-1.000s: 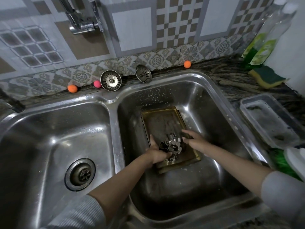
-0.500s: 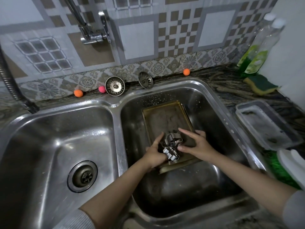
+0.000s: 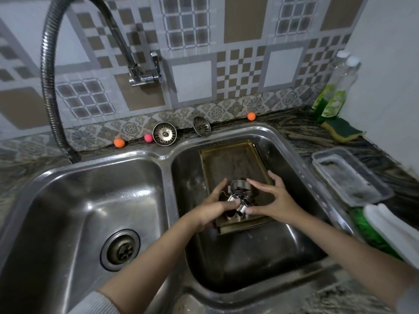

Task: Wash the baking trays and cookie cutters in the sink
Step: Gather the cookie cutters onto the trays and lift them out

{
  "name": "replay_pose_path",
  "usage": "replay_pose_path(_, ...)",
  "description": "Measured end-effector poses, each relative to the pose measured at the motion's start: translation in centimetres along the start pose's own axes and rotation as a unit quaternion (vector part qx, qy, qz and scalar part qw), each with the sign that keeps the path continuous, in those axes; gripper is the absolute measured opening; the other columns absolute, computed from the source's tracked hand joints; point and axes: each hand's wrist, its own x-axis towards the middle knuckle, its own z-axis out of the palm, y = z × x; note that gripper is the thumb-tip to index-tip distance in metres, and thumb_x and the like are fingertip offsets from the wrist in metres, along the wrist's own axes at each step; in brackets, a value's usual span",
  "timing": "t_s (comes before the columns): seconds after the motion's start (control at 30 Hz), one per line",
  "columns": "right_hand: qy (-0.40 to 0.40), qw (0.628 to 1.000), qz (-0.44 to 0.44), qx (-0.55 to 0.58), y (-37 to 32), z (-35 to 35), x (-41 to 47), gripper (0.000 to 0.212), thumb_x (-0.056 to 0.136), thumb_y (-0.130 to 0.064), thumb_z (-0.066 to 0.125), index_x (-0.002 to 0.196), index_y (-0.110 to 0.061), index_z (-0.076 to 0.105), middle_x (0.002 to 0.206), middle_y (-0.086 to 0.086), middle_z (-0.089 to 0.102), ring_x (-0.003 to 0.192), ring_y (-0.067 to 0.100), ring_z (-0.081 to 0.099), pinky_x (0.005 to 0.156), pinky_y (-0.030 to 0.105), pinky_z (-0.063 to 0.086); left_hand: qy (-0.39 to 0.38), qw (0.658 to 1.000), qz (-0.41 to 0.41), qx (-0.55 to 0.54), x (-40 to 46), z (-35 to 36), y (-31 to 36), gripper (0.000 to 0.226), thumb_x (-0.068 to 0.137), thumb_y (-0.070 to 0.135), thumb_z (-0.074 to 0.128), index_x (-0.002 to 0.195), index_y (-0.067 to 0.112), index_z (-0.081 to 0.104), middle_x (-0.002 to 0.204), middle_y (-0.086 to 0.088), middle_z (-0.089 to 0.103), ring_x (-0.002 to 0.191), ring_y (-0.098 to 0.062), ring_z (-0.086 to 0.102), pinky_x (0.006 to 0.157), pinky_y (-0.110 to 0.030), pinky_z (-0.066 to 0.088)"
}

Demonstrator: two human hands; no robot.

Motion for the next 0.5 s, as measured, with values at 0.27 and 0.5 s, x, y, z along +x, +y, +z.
replay_pose_path(0.27,0.053,0.993,-0.102,-0.021,-1.8,-1.5,0.1,0.077,0.043,-0.065,0.081,0.114,-0.068,0.051,0.158,-0.009,-0.006,0.145,0.008,-0.005,0.119,0.044,0.013,0.015,0.989,0.120,0.086,-0.2,-1.4,0.9,0.092,0.059,0.071,0.073,0.134,0.067,0.020,0.153,-0.002,0.025,0.141,-0.021,0.027,0.116,-0.048,0.025)
replay_pose_path(0.5,0.129,0.956,-0.247,-0.096,-5.7,-4.0,0.8,0.072,0.055,-0.060,0.078,0.122,-0.059,0.051,0.161,0.002,-0.009,0.149,0.018,-0.008,0.118,0.035,0.005,0.047,0.952,0.248,0.173,-1.0,-2.9,4.5,0.093,0.067,0.062,0.068,0.140,0.061,0.012,0.155,0.019,0.016,0.146,-0.027,-0.001,0.117,-0.048,-0.003)
